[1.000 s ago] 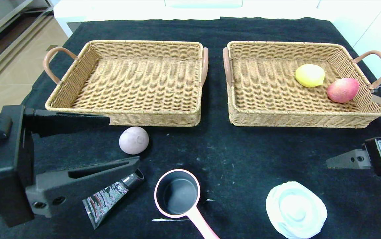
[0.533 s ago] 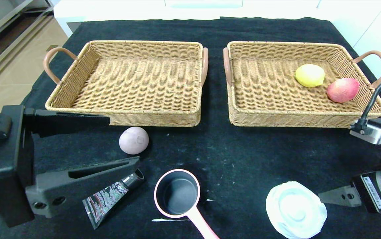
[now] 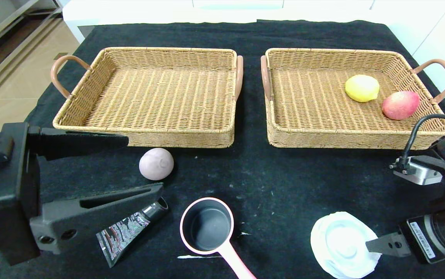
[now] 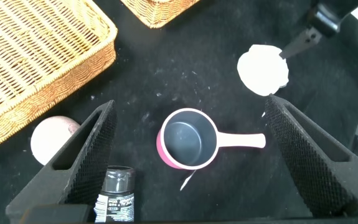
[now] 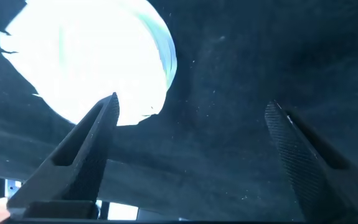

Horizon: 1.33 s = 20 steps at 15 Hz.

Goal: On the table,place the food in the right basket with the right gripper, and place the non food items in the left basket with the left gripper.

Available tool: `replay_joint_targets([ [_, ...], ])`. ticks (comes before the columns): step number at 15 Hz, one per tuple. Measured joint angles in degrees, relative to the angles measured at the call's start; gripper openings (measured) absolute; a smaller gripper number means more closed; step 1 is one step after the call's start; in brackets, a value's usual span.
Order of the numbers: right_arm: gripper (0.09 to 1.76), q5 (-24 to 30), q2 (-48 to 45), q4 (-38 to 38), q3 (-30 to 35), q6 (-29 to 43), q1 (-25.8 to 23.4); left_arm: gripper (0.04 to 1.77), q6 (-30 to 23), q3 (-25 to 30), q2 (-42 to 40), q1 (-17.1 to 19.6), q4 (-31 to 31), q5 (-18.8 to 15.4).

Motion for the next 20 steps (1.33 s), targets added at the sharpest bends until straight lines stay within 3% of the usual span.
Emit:
replay_joint_targets([
  [20, 1.7, -0.4, 4.0, -3.0, 1.6, 1.0, -1.4, 1.72, 0.0, 0.0, 0.0, 0.0, 0.0, 0.0],
])
